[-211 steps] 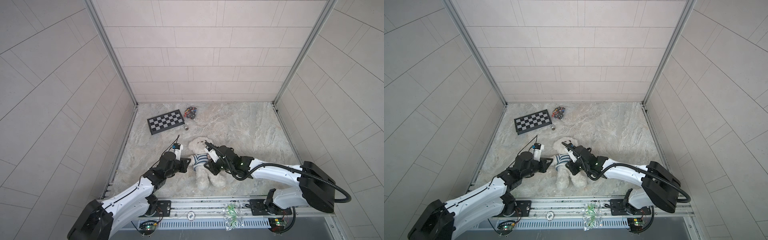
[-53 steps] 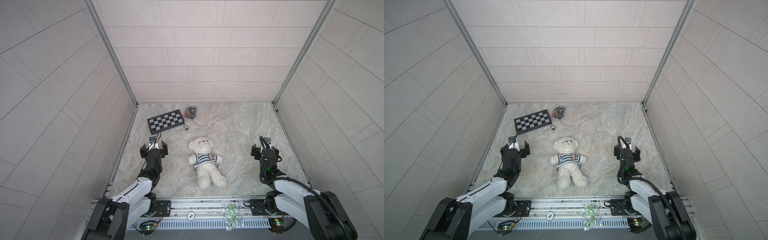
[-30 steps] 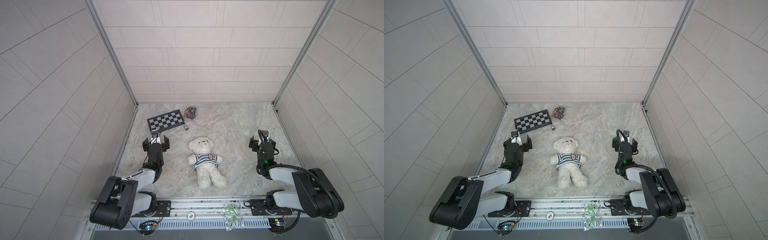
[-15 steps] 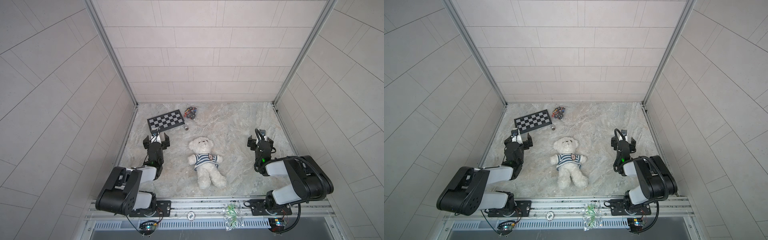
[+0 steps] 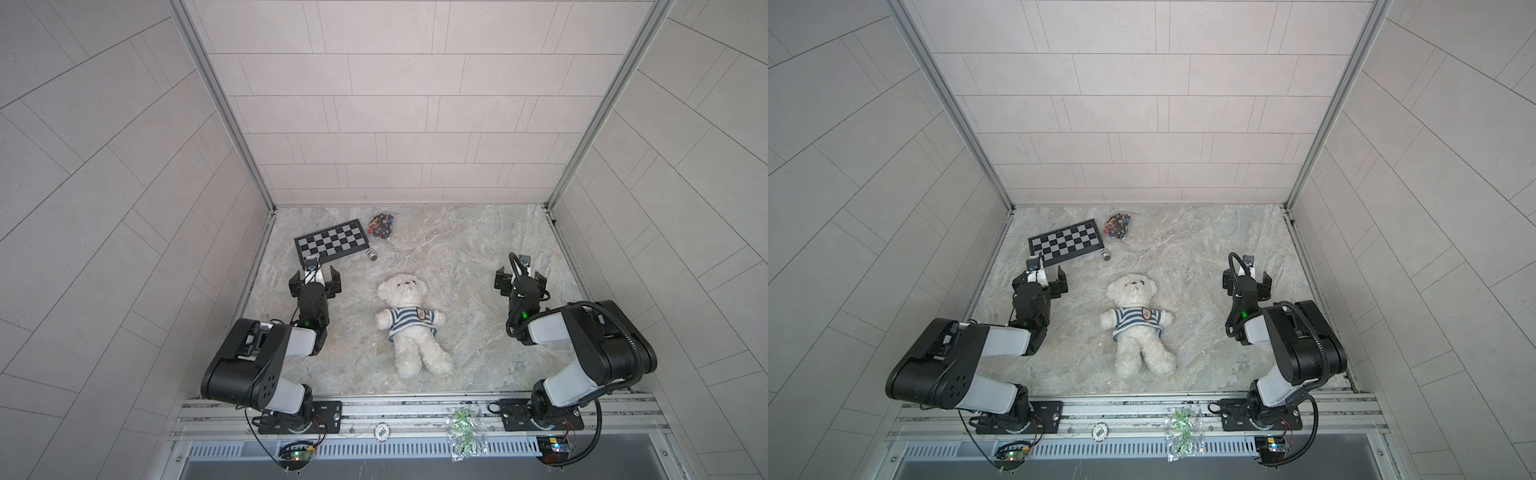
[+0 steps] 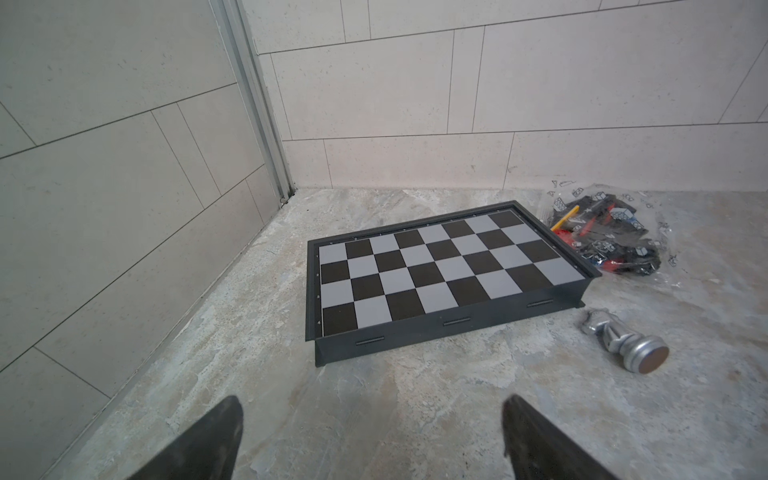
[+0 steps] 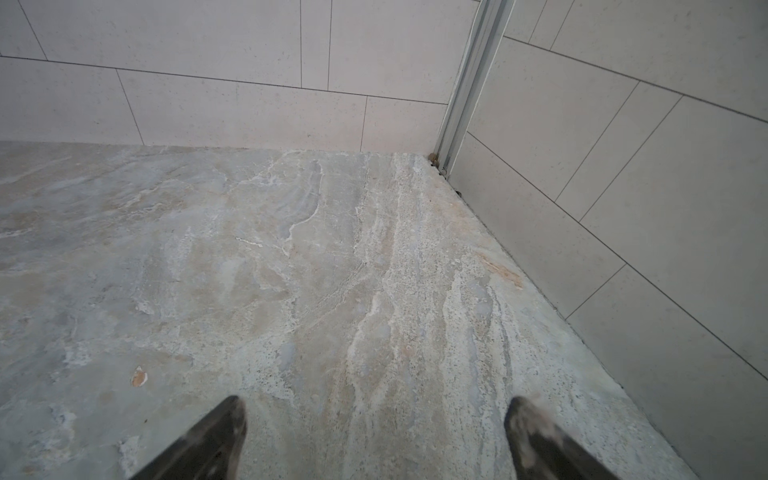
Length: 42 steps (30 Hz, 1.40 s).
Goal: Dress the teddy bear
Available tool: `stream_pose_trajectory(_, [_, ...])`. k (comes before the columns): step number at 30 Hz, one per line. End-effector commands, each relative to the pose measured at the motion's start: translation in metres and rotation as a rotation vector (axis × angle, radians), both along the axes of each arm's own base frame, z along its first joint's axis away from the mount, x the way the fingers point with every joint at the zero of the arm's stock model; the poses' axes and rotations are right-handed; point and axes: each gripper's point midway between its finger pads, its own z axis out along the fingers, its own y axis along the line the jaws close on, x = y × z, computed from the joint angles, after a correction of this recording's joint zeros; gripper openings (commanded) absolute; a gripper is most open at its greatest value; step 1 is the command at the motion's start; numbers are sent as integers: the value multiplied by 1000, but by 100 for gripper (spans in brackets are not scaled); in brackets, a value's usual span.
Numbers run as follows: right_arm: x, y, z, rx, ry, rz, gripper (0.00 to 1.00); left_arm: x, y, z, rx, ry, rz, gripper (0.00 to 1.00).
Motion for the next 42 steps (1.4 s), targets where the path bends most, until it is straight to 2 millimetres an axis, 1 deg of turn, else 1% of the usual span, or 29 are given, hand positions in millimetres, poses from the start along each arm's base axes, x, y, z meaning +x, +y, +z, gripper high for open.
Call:
stream_pose_trajectory(1, [0, -4, -4, -9, 21, -28, 100, 6, 15, 6, -10, -3, 86, 100])
stream_pose_trajectory(5, [0, -5, -4, -9, 20, -29, 100, 8, 16, 4, -14, 15, 93, 100])
stream_pose_trajectory(28, [0, -4, -4, -9, 19, -24, 100, 7, 17, 5, -14, 11, 94, 100])
stream_pose_trajectory(35, [12, 20, -9, -10, 66, 128, 100, 7, 17, 5, -14, 11, 93, 100])
stream_pose_trajectory(39, [13, 27, -10, -7, 70, 178, 99, 7, 17, 5, -14, 11, 95, 100])
stream_pose_trajectory(42, [14, 28, -11, -4, 73, 188, 99, 8, 17, 5, -13, 11, 93, 100])
